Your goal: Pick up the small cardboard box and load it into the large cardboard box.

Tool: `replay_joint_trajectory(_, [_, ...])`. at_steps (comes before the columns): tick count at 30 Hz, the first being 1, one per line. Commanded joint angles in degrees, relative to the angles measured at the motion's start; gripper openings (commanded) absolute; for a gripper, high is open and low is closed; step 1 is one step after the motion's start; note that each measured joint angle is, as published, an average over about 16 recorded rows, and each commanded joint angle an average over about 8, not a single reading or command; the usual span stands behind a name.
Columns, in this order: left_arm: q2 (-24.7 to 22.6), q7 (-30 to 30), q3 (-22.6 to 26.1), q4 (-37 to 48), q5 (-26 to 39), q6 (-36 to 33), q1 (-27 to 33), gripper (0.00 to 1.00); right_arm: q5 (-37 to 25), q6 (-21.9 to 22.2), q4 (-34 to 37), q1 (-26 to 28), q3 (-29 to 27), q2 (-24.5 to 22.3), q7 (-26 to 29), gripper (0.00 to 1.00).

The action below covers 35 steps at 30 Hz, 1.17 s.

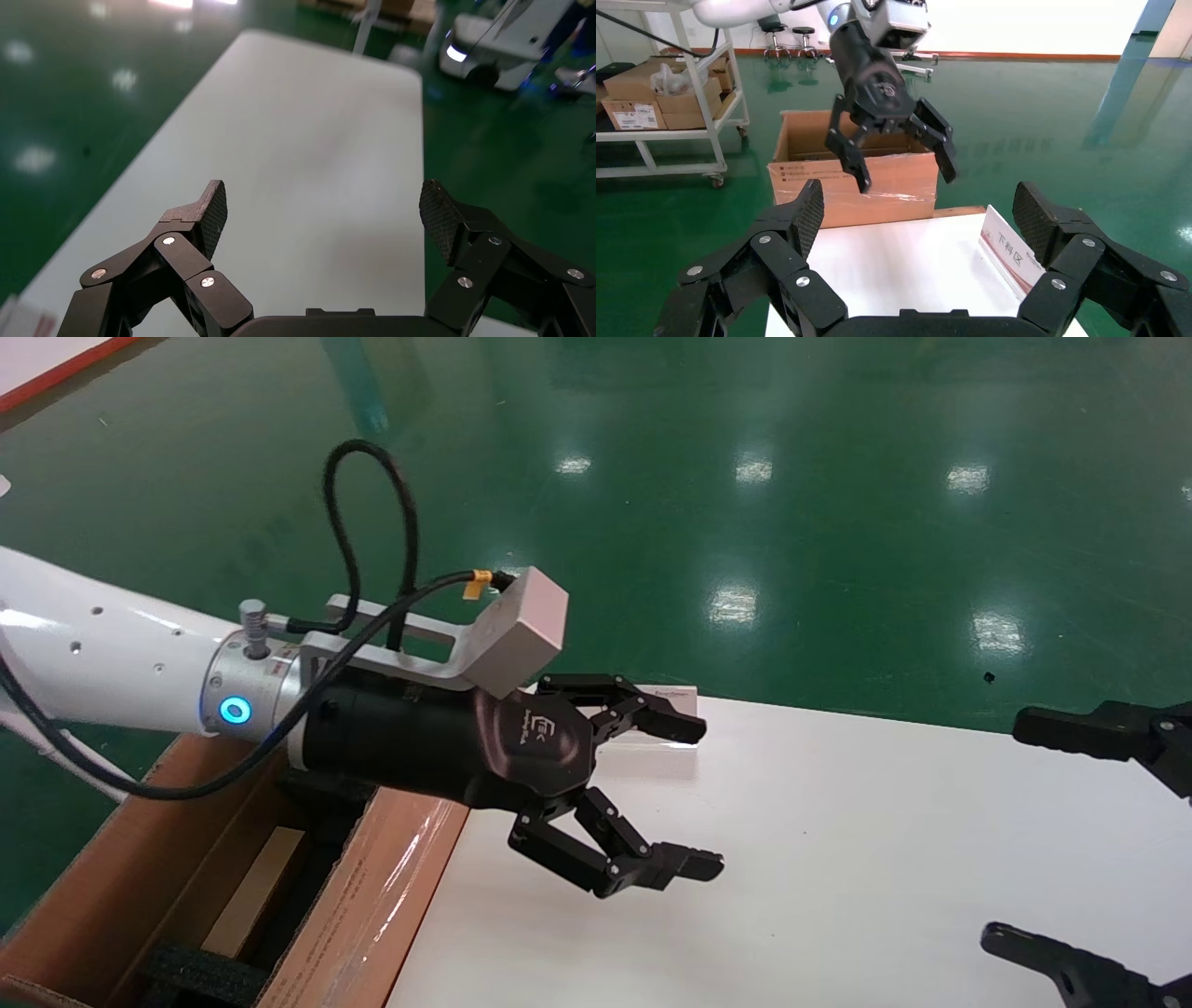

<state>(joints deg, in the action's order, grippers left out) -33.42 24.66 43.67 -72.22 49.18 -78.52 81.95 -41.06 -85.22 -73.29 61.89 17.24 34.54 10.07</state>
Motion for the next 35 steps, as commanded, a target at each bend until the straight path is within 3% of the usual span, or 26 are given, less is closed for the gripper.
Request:
replay_joint_trajectory(1, [-0.2,-1.9,-3.7,-0.2,-1.0,-1.0,-2.8,1.0,0.0,0.0,0.0,0.0,0.0,0.0,0.0,1.0])
replay_joint_trajectory(11, [-1.3,-11.2,-22.2,-1.1,-5.9,-5.8,-16.4,1.0,0.0,0.0,0.0,0.0,0.0,0.0,0.0,1.0])
replay_joint_trajectory(17, [-1.7,-14.7,-30.0,-1.4,-7.9,-7.7,-22.1,1.0,0.0,0.0,0.0,0.0,0.0,0.0,0.0,1.0])
replay_joint_trajectory(21, [-1.8,-15.1,-31.6,-1.5,-8.4,-8.2,-23.4,1.0,0.0,0.0,0.0,0.0,0.0,0.0,0.0,1.0])
replay_joint_trajectory(35, [-1.7,-14.3,-29.1,-1.4,-7.8,-7.6,-21.5,1.0,0.0,0.0,0.0,0.0,0.0,0.0,0.0,1.0])
